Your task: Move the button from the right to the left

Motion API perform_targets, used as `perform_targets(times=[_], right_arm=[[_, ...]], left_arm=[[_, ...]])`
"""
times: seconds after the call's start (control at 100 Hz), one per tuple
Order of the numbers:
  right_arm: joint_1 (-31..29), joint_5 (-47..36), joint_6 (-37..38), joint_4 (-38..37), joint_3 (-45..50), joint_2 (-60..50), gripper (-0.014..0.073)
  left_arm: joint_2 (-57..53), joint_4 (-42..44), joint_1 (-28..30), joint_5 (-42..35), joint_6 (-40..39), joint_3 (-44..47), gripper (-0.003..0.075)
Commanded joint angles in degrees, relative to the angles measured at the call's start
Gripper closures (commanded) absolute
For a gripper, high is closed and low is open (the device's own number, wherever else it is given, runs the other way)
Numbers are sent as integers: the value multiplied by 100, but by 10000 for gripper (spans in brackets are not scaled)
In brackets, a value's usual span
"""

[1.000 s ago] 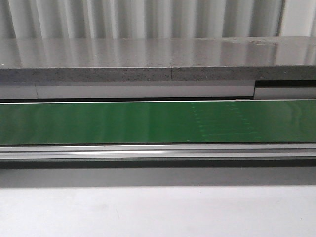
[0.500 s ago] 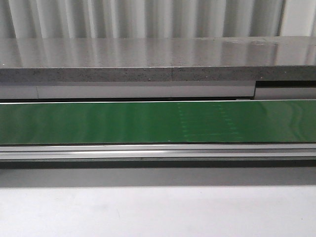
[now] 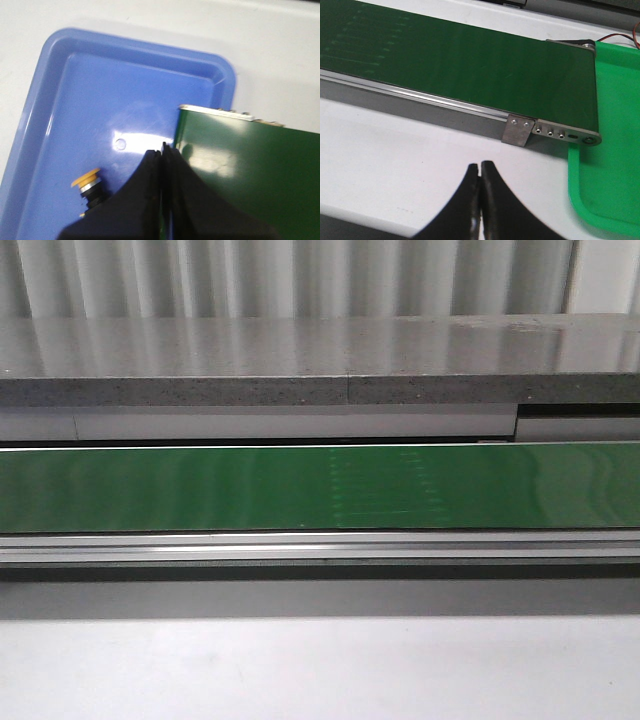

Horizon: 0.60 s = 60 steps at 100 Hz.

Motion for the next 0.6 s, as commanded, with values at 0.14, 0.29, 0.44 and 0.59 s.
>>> perform_targets(times=[0.14,0.29,0.44,0.59], right_arm=[[-8,-352,-56,-5,-153,51,660],[-8,-352,-56,-5,-153,51,660],[-8,-352,-56,-5,-153,51,660],[-8,-352,-56,-5,-153,51,660]], left_arm=[[-935,-80,-860,-812,-25,222,740],[-1342,-80,-1230,-1192,-25,771,740],[-1863,-456,-1301,-1682,-25,1502,740],[-2497,-572,-1301,-2231,-25,2227,740]])
